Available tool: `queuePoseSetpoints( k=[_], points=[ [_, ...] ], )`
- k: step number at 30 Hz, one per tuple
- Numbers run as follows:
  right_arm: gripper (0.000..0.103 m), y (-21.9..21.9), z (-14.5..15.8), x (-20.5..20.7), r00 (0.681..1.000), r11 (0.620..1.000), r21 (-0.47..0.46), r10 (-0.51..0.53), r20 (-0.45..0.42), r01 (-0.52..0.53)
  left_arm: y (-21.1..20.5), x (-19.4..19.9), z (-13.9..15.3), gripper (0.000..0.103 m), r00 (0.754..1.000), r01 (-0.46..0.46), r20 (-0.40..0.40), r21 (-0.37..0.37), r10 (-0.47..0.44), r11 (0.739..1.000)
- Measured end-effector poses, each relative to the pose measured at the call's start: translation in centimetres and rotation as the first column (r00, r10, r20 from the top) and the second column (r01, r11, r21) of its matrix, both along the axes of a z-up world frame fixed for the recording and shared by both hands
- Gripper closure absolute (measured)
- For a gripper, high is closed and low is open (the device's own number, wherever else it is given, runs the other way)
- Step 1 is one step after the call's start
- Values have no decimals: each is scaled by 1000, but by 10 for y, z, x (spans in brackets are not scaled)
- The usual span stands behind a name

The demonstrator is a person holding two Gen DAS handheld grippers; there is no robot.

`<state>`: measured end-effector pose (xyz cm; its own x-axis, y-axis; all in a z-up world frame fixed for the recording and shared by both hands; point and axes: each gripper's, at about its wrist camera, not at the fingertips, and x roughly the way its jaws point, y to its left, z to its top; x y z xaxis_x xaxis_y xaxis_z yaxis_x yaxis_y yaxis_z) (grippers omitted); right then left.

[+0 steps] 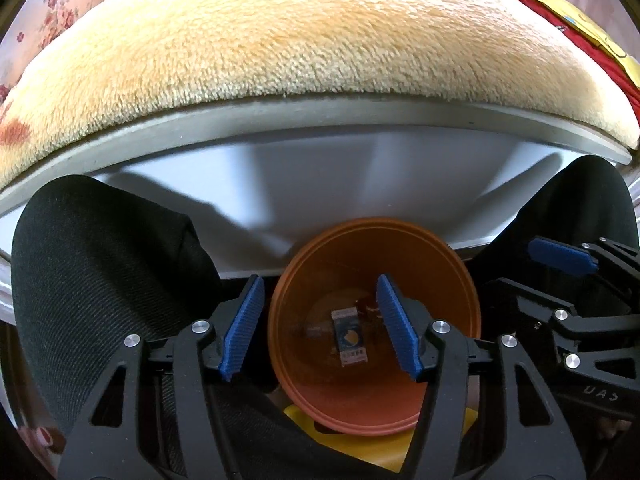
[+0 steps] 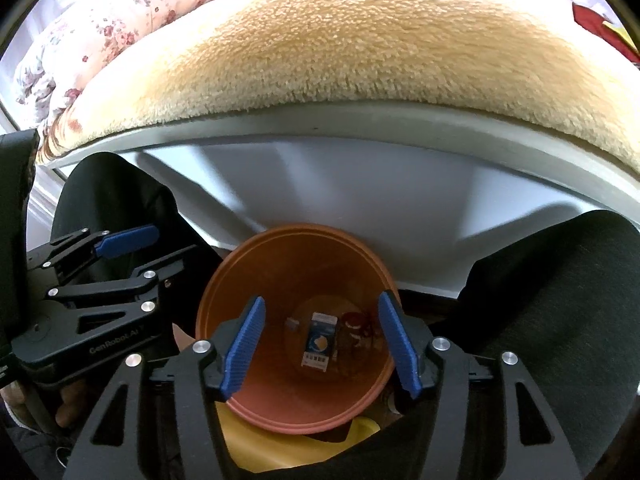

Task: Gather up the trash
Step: 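Raise both open tools back over the bed items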

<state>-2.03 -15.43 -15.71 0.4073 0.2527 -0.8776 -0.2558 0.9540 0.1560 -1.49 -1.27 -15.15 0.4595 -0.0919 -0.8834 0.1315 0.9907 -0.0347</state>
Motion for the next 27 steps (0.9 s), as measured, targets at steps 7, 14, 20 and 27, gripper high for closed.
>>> queuePoseSetpoints(
  k=[7,14,20,27],
  points=[
    [37,-13,44,-17,998,999,26,26,57,-28,7,-13,38,36,996,14,90,-23,-12,1000],
    [19,-69,136,1,974,998,61,-35,222,22,9,-18,103,22,961,77,264,18,-79,997],
    [20,-138,176,93,942,960,171,-258,216,224,5,5,129,21,942,68,331,-31,-54,997],
    [39,-171,151,205,916,896,227,-400,43,381,-7,21,133,21,941,76,334,-63,-51,995]
  ],
)
